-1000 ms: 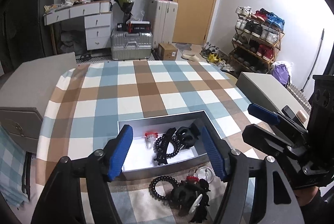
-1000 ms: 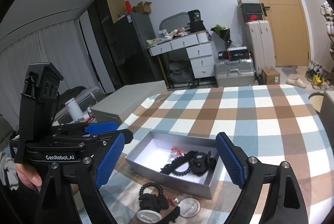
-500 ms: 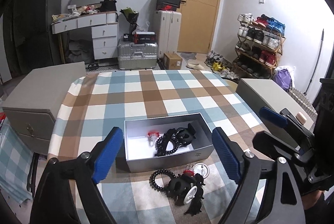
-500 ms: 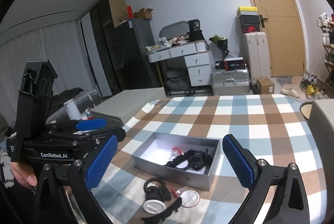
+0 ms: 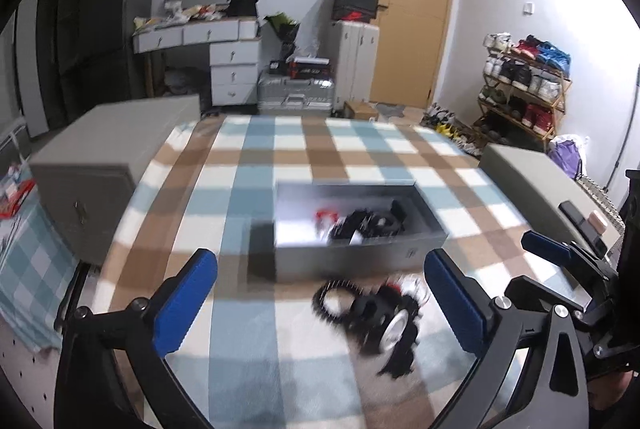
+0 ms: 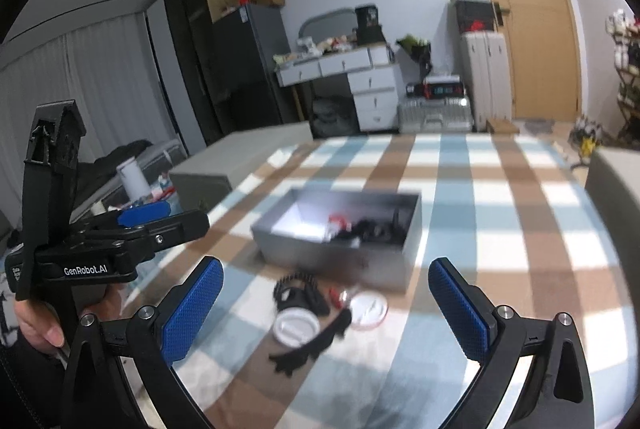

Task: Organize jewelry
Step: 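Withdraw both open tools from the box back to the pile, then grasp the white round badge with the right tool while the left tool grasps a black claw clip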

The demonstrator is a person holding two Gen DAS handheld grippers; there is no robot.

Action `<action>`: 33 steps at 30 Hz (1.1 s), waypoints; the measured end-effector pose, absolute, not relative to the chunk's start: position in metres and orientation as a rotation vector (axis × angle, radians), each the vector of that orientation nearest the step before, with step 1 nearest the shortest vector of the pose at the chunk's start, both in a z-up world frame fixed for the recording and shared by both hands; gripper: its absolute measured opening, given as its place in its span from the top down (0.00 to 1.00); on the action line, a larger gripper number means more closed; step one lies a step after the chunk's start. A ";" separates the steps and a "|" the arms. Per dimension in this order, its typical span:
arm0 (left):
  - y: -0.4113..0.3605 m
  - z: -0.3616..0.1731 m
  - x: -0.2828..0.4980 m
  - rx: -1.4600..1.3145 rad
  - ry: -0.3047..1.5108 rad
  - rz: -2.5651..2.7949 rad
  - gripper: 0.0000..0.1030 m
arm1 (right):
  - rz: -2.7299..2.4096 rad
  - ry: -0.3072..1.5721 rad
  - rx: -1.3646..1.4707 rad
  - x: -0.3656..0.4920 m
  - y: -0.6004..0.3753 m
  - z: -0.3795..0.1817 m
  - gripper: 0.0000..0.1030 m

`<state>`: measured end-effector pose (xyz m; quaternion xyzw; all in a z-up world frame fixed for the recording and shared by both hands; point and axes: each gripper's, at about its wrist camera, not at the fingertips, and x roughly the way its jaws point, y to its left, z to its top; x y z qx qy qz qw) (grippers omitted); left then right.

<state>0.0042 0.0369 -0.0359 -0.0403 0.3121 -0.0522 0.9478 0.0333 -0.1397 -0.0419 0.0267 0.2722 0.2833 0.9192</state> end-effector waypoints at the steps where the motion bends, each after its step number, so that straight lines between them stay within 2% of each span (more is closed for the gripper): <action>1: 0.038 -0.042 0.001 -0.082 0.646 -0.096 0.02 | 0.587 0.579 0.054 0.032 -0.139 -0.048 0.00; 6: 0.049 -0.073 -0.009 -0.075 0.731 -0.054 0.02 | 0.615 0.668 0.021 0.026 -0.127 -0.075 0.00; 15: 0.069 -0.091 -0.021 -0.120 0.795 -0.010 0.02 | 0.675 0.703 -0.118 0.030 -0.086 -0.094 0.01; 21: 0.076 -0.097 -0.028 -0.142 0.820 -0.006 0.02 | 0.673 0.777 -0.157 0.049 -0.071 -0.112 0.06; 23: 0.078 -0.100 -0.028 -0.146 0.826 -0.009 0.02 | 0.674 0.795 -0.156 0.053 -0.069 -0.115 0.17; 28: 0.081 -0.103 -0.028 -0.163 0.842 -0.013 0.02 | 0.646 0.794 -0.198 0.054 -0.064 -0.117 0.30; 30: 0.081 -0.103 -0.028 -0.165 0.845 -0.014 0.02 | 0.624 0.786 -0.225 0.054 -0.062 -0.118 0.41; 32: 0.082 -0.103 -0.027 -0.163 0.846 -0.017 0.02 | 0.614 0.793 -0.237 0.055 -0.062 -0.119 0.58; 33: 0.081 -0.103 -0.027 -0.160 0.847 -0.018 0.02 | 0.606 0.785 -0.237 0.055 -0.064 -0.119 0.61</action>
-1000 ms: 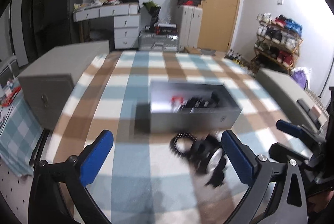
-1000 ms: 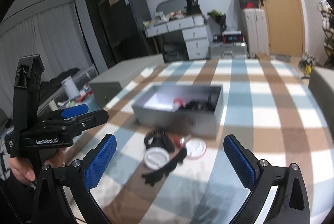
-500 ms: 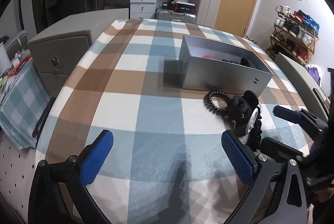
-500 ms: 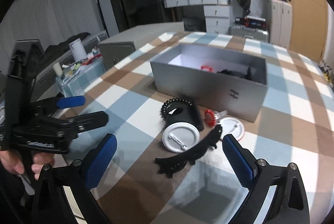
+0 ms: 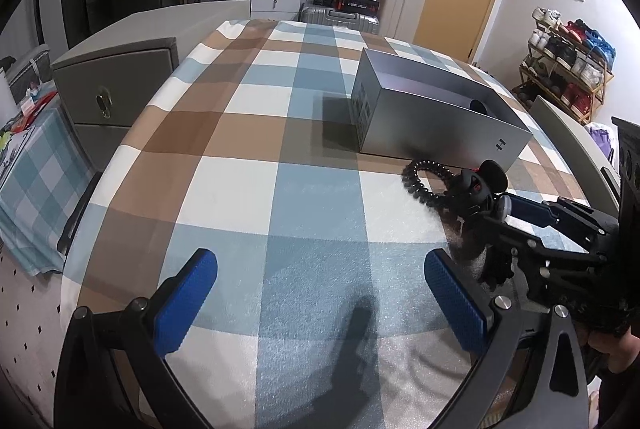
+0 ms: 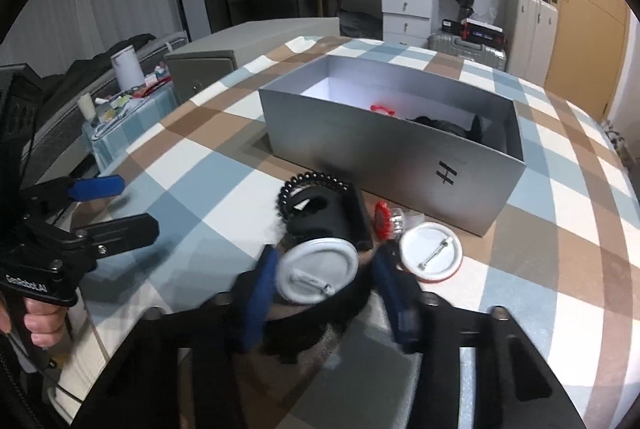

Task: Organize jewelry
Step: 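Grasp the white round badge with the right tool while the left tool grasps a black claw clip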

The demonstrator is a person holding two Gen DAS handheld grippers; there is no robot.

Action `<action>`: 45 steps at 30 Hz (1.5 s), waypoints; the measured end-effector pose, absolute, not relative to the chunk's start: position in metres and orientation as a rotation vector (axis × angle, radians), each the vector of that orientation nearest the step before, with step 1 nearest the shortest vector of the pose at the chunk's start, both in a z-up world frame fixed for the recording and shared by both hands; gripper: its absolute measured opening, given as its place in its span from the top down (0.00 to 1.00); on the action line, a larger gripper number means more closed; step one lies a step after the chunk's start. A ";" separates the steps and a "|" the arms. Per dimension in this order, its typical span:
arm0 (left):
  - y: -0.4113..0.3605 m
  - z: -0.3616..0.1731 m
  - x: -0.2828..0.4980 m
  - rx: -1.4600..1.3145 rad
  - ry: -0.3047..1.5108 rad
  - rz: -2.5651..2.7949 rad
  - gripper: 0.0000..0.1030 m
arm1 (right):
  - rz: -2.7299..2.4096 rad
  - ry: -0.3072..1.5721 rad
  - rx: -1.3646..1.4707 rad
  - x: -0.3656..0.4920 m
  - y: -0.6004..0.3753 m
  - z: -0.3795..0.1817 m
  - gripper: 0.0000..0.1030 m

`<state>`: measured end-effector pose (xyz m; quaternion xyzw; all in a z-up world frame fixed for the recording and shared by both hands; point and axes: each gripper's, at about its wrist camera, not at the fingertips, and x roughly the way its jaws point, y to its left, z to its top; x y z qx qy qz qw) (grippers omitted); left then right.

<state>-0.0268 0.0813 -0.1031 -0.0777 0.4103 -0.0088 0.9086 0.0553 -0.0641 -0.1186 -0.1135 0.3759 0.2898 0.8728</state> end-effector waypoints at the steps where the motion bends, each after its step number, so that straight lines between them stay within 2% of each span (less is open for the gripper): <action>1: 0.081 -0.103 -0.026 -0.158 0.848 -0.019 0.02 | 0.606 0.787 -0.231 0.056 -0.065 -0.118 0.67; 3: 0.081 -0.103 -0.025 -0.156 0.850 -0.019 0.02 | 0.616 0.789 -0.207 0.057 -0.070 -0.118 0.70; 7: 0.080 -0.103 -0.025 -0.151 0.854 -0.016 0.02 | 0.630 0.797 -0.163 0.057 -0.078 -0.117 0.89; 11: 0.076 -0.101 -0.023 -0.137 0.855 -0.020 0.02 | 0.639 0.805 -0.119 0.056 -0.086 -0.117 0.94; 27: 0.053 -0.090 -0.010 -0.087 0.838 -0.069 0.02 | 0.686 0.676 0.147 0.048 -0.135 -0.085 0.94; 35: 0.016 -0.079 0.019 -0.012 0.805 -0.189 0.02 | 0.649 0.654 0.151 0.049 -0.154 -0.081 0.94; 45: -0.010 -0.091 0.044 0.045 0.855 -0.249 0.02 | 0.642 0.632 0.171 0.053 -0.168 -0.083 0.94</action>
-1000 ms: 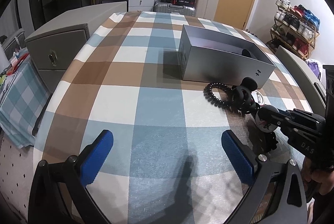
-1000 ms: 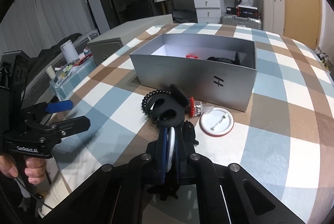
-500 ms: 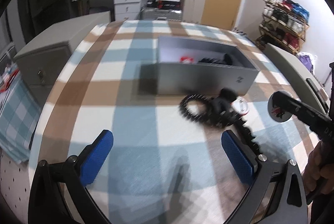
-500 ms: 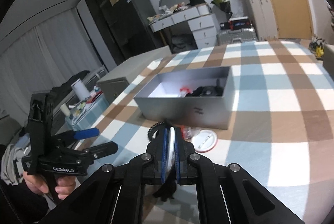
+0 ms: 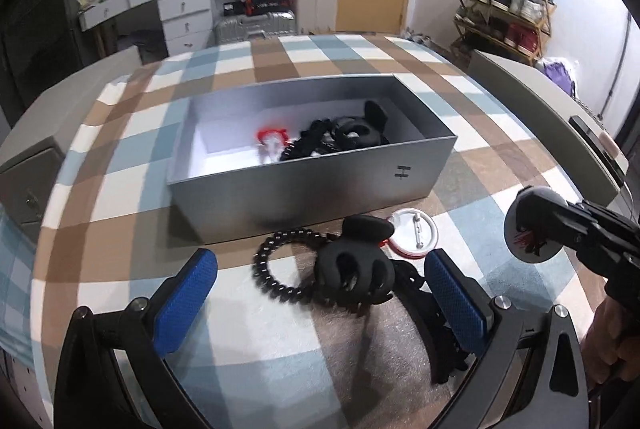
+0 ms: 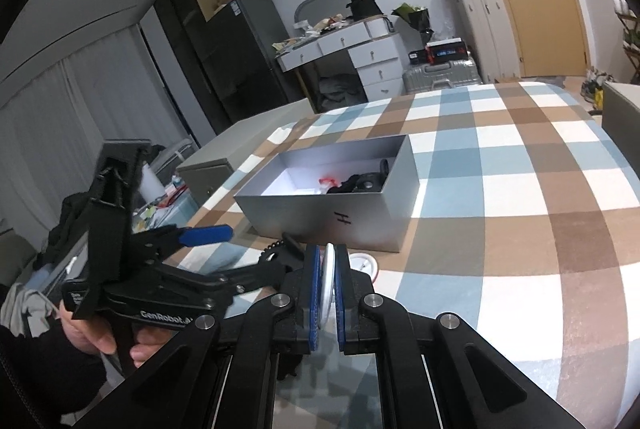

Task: Organize jewelry
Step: 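Grasp the white round badge with the right tool while the left tool grasps a black claw clip, then carry the badge and clip into the grey box and open both tools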

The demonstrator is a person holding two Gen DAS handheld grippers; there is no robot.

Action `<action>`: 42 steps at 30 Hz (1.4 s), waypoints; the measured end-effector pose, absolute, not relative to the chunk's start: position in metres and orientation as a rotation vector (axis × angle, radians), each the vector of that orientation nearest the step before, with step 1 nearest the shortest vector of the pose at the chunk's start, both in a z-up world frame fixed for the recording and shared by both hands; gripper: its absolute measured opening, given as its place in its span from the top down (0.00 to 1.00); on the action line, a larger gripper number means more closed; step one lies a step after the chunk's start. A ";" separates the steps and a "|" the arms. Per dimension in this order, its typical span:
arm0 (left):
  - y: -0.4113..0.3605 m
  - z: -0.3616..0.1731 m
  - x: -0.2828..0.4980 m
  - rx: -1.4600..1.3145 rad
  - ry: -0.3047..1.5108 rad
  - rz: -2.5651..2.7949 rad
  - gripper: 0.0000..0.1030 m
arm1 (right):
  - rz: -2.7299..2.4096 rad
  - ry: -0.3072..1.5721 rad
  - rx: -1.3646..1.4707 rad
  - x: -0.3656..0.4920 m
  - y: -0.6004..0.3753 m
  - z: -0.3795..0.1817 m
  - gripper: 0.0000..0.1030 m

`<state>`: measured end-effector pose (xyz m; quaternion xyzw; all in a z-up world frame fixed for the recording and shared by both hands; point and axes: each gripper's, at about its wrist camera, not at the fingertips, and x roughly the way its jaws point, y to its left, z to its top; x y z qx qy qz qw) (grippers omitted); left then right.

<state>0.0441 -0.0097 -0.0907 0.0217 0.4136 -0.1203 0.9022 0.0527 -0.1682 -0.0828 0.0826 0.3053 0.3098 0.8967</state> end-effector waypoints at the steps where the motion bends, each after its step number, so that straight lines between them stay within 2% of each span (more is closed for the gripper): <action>1: -0.010 -0.091 0.045 0.041 0.858 -0.257 0.02 | 0.641 0.632 0.172 0.053 -0.169 -0.083 0.94; 6: -0.014 -0.095 0.048 0.047 0.872 -0.289 0.05 | 0.639 0.637 0.184 0.059 -0.171 -0.086 0.94; 11: -0.014 -0.097 0.052 0.032 0.900 -0.317 0.31 | 0.637 0.648 0.197 0.061 -0.173 -0.089 0.94; 13: -0.013 -0.099 0.053 0.015 0.919 -0.336 0.53 | 0.636 0.649 0.198 0.061 -0.173 -0.090 0.94; 15: -0.012 -0.099 0.053 -0.019 0.927 -0.378 0.63 | 0.635 0.650 0.196 0.060 -0.173 -0.090 0.94; 17: -0.013 -0.097 0.052 -0.015 0.922 -0.380 0.65 | 0.633 0.653 0.197 0.061 -0.173 -0.091 0.94; 19: -0.012 -0.092 0.048 -0.015 0.901 -0.387 0.73 | 0.632 0.654 0.195 0.061 -0.172 -0.090 0.94; 42: -0.002 -0.073 0.029 0.003 0.836 -0.399 0.74 | 0.660 0.623 0.148 0.056 -0.152 -0.070 0.94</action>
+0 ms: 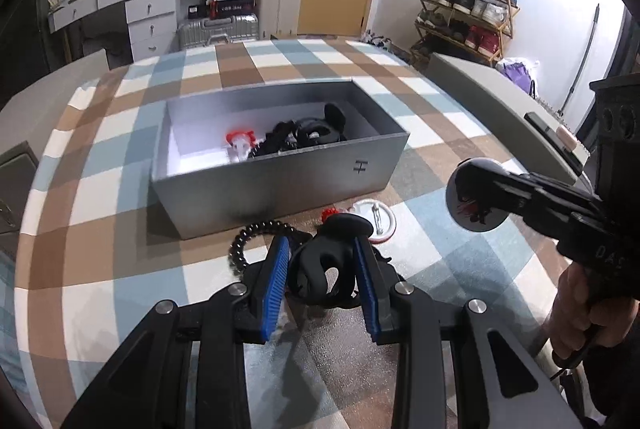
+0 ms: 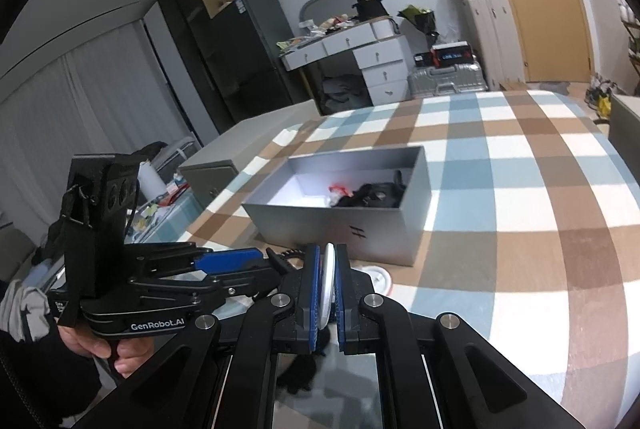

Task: Organize jewelry
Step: 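Carry the badge and clip into the grey box and open both tools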

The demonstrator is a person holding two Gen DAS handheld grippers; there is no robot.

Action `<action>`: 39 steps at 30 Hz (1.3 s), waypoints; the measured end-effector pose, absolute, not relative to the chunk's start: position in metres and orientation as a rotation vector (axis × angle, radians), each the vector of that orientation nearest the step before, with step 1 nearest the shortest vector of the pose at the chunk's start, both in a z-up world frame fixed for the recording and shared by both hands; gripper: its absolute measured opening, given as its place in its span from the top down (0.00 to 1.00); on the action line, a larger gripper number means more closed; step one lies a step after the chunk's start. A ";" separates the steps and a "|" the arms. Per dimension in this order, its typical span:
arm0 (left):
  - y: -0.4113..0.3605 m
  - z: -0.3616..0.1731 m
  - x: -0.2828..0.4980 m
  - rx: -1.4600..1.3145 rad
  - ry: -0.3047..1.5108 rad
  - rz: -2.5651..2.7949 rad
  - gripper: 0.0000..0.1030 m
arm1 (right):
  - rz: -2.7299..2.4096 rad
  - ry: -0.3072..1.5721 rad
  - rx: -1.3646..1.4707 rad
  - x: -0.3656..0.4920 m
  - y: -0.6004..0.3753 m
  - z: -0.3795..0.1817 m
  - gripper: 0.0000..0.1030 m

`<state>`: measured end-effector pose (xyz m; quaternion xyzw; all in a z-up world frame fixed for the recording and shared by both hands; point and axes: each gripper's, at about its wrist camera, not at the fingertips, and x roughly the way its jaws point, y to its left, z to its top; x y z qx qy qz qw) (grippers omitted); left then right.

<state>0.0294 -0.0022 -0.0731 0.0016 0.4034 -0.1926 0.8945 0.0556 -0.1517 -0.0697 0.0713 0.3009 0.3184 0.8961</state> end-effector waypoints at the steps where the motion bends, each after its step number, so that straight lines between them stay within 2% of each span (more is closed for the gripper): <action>1: -0.001 -0.071 0.029 0.000 0.831 -0.402 0.74 | 0.665 0.621 0.149 0.056 -0.150 -0.068 0.94; 17: 0.024 -0.027 0.051 -0.043 0.687 -0.373 0.74 | 0.765 0.578 0.167 0.092 -0.121 -0.037 0.94; 29: 0.038 -0.024 0.079 -0.076 0.655 -0.358 0.74 | 0.796 0.563 0.163 0.132 -0.104 -0.020 0.94; 39: 0.039 -0.029 0.099 -0.103 0.664 -0.351 0.74 | 0.782 0.619 0.155 0.168 -0.090 -0.028 0.94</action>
